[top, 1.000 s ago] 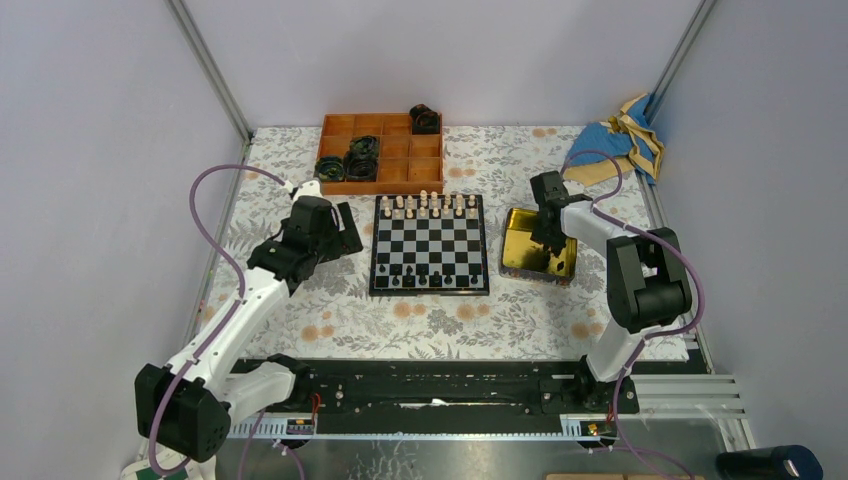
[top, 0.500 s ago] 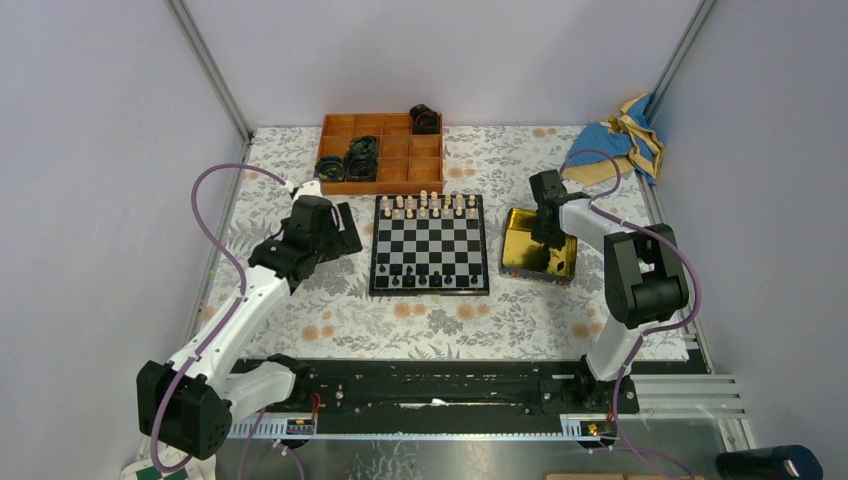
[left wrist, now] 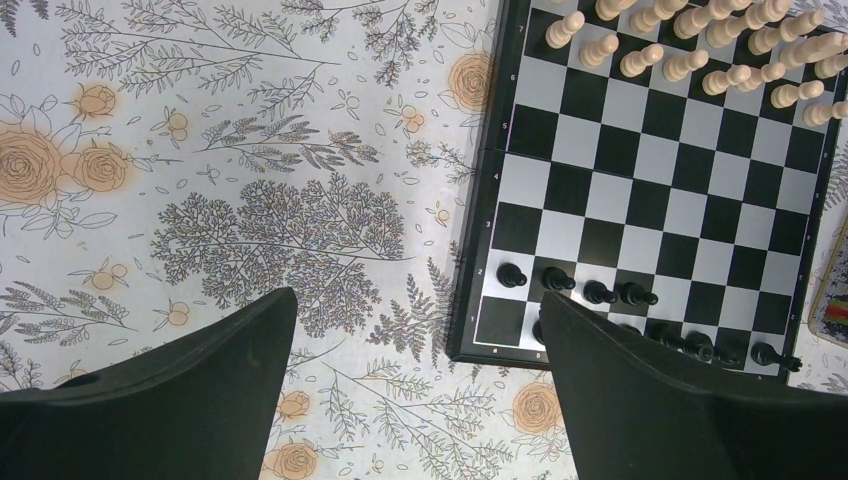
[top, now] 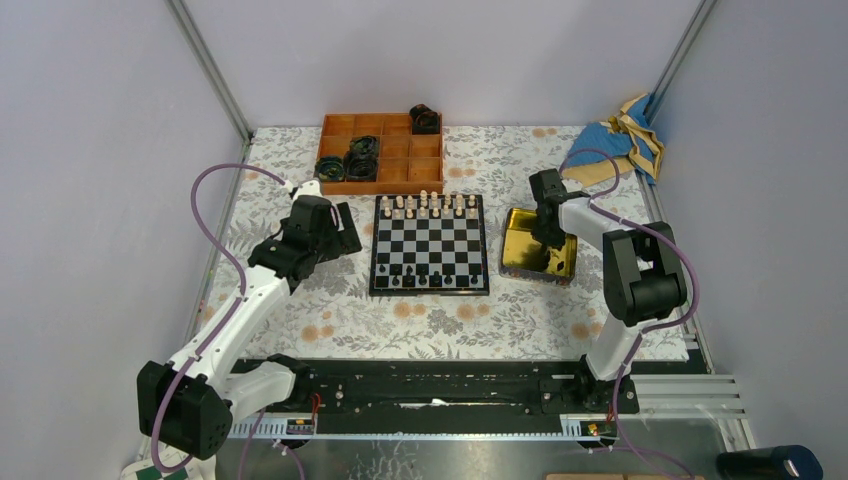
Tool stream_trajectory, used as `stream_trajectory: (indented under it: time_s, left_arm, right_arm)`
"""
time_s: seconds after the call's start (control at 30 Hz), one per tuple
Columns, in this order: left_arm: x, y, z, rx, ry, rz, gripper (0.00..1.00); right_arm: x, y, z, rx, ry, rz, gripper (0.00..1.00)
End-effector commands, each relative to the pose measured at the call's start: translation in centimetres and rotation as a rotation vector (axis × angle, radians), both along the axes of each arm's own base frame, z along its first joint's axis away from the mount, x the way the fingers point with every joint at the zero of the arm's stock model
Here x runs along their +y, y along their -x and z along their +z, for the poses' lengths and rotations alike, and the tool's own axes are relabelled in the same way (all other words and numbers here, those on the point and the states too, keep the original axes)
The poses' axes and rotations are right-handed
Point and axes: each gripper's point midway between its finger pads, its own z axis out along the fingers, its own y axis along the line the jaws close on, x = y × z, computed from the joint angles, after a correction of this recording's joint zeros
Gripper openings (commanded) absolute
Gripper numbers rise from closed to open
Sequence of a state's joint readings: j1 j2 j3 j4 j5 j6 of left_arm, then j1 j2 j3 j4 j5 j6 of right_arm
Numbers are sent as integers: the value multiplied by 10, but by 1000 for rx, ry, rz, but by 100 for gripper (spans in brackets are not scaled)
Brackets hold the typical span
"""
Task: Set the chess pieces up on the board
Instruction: Pick up the chess piece from the storage box.
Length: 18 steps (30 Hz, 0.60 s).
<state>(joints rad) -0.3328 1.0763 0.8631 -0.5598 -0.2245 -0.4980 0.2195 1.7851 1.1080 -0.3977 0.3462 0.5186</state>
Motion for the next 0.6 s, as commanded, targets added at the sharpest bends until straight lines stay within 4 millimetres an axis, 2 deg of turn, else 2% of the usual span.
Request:
stream_trajectory:
  time_s: [0.0,0.13,0.37,0.57]
  left_arm:
    - [1,-11,11,-50,-1,2,99]
    - [0,-12,10,-48,1,-1,99]
    - [0,-13,12,-54,8,0,99]
    - [-2,-15,13,-57,17,-1,99]
  right_arm:
    - [0,-14,15,-44,-2,8,4]
    - [1,-16,24,-62,-5,19,0]
    - [13,-22,50,-107,-31,76,0]
    - [54,-26,81,-147,-12,218,0]
